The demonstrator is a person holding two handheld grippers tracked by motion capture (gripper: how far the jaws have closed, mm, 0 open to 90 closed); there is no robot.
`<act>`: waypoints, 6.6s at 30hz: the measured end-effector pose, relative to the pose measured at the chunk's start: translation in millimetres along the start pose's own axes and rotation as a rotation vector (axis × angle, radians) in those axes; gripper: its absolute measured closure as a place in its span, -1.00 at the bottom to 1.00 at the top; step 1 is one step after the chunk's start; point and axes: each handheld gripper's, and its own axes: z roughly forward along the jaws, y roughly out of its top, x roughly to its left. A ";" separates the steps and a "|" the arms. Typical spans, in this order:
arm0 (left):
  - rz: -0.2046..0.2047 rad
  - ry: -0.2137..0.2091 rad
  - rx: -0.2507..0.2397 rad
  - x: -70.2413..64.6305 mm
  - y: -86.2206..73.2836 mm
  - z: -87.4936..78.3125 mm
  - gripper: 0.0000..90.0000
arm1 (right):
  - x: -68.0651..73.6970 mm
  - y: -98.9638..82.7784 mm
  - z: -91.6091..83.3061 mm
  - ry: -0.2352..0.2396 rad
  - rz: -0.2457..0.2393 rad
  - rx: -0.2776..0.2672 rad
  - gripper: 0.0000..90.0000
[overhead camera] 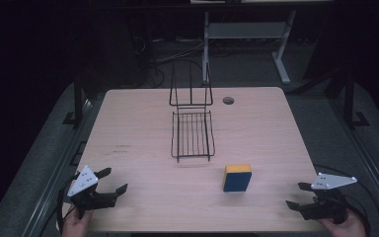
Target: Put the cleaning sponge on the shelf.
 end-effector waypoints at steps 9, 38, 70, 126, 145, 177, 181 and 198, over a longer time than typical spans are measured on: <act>0.003 0.001 0.000 -0.5 1.0 0.5 -0.64 | -0.4 6.6 3.1 0.020 -0.024 0.026 -0.59; 0.007 0.001 -0.004 -0.1 1.6 -0.8 -0.64 | 10.9 51.9 20.8 0.106 -0.146 0.082 -0.60; 0.001 0.003 -0.010 1.0 2.2 -1.8 -0.64 | 24.8 98.6 42.6 0.166 -0.262 0.145 -0.59; 0.011 -0.001 -0.015 0.2 3.8 -2.2 -0.64 | 51.5 143.1 79.1 0.276 -0.383 0.168 0.17; 0.010 -0.002 -0.017 0.0 4.0 -1.9 -0.64 | 56.0 149.1 72.2 0.300 -0.389 0.137 0.25; 0.003 0.001 -0.021 1.6 3.7 -3.5 -0.64 | 60.9 202.6 83.1 0.366 -0.432 0.092 0.25; 0.004 0.002 -0.021 2.0 3.6 -3.7 -0.64 | 63.4 205.5 87.2 0.368 -0.442 0.094 0.25; 0.005 0.002 -0.021 2.2 3.9 -4.0 -0.64 | 61.5 224.8 97.8 0.383 -0.446 0.112 0.25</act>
